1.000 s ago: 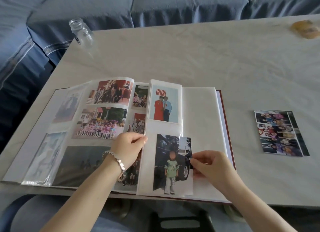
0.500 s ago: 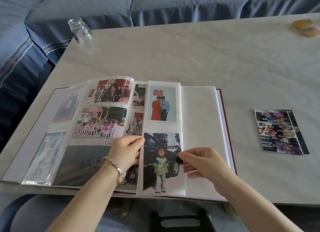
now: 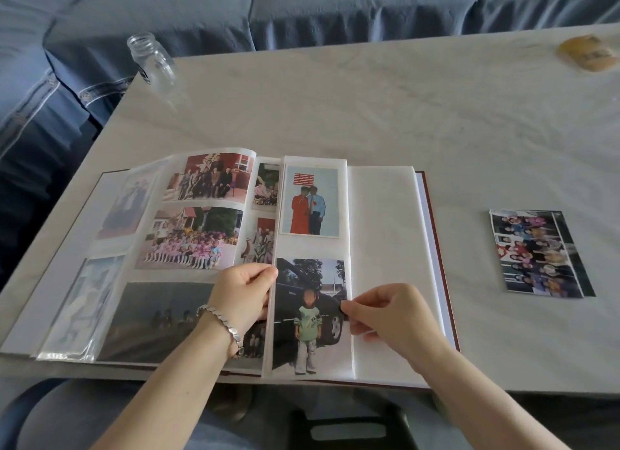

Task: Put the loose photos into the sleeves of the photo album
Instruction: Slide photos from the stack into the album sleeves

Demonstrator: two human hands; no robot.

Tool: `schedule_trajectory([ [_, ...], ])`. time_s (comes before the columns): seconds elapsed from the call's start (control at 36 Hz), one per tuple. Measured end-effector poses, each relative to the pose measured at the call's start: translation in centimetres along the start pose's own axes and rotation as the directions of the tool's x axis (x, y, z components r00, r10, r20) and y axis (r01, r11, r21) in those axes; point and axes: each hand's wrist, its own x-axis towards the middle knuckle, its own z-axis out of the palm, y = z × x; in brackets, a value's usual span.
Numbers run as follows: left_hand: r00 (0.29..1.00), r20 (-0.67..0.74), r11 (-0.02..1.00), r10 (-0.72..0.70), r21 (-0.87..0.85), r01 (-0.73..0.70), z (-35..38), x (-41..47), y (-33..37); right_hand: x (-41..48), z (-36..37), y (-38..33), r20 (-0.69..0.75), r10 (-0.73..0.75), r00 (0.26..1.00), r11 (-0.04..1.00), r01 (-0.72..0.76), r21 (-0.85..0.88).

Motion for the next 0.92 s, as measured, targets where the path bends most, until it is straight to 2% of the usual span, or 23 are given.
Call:
schedule_trajectory([
  [0.11, 0.999, -0.019, 0.998, 0.028, 0.060, -0.027, 0.2, 0.0, 0.3, 0.2, -0.2, -0.3, 0.062, 0.026, 0.998, 0.999, -0.028, 0.027],
  [0.33, 0.999, 0.032, 1.000, 0.010, 0.018, -0.011, -0.1, 0.2, 0.7, 0.6, -0.8, -0.8, 0.193, 0.082, 0.978, 0.991, -0.100, 0.087],
  [0.44, 0.991, 0.121, 0.992, -0.050, -0.106, 0.063, -0.4, -0.1, 1.1, 0.8, -1.0, -0.6, 0.148, 0.039, 0.988, 0.996, -0.027, -0.081],
  [0.5, 0.994, 0.107, 0.997, -0.022, -0.073, 0.030, -0.5, -0.1, 1.3, 1.0, -1.4, -0.5, 0.073, -0.032, 0.997, 0.975, 0.047, -0.215],
  [0.56, 0.996, 0.085, 0.999, 0.038, -0.021, -0.036, -0.4, -0.2, 1.8, 0.9, -2.0, -1.0, 0.003, -0.137, 0.991, 0.958, 0.133, -0.255],
  [0.61, 0.993, 0.076, 0.995, 0.093, 0.031, -0.095, 0.0, -0.5, 2.6, 0.5, -2.5, -1.8, -0.037, -0.233, 0.972, 0.948, 0.219, -0.232],
  [0.67, 0.985, 0.081, 0.987, 0.149, 0.051, -0.154, 0.7, -1.1, 3.8, 0.2, -2.9, -2.6, -0.047, -0.268, 0.962, 0.952, 0.257, -0.166],
  [0.81, 0.954, 0.236, 0.983, 0.183, -0.070, -0.171, 2.8, -2.4, 5.6, -0.2, -3.6, -2.9, 0.010, -0.190, 0.982, 0.982, 0.190, 0.008],
  [0.92, 0.936, 0.279, 0.977, 0.213, -0.051, -0.207, 4.3, -2.8, 6.1, 0.1, -4.4, -2.1, -0.009, -0.135, 0.991, 0.986, 0.135, 0.099],
])
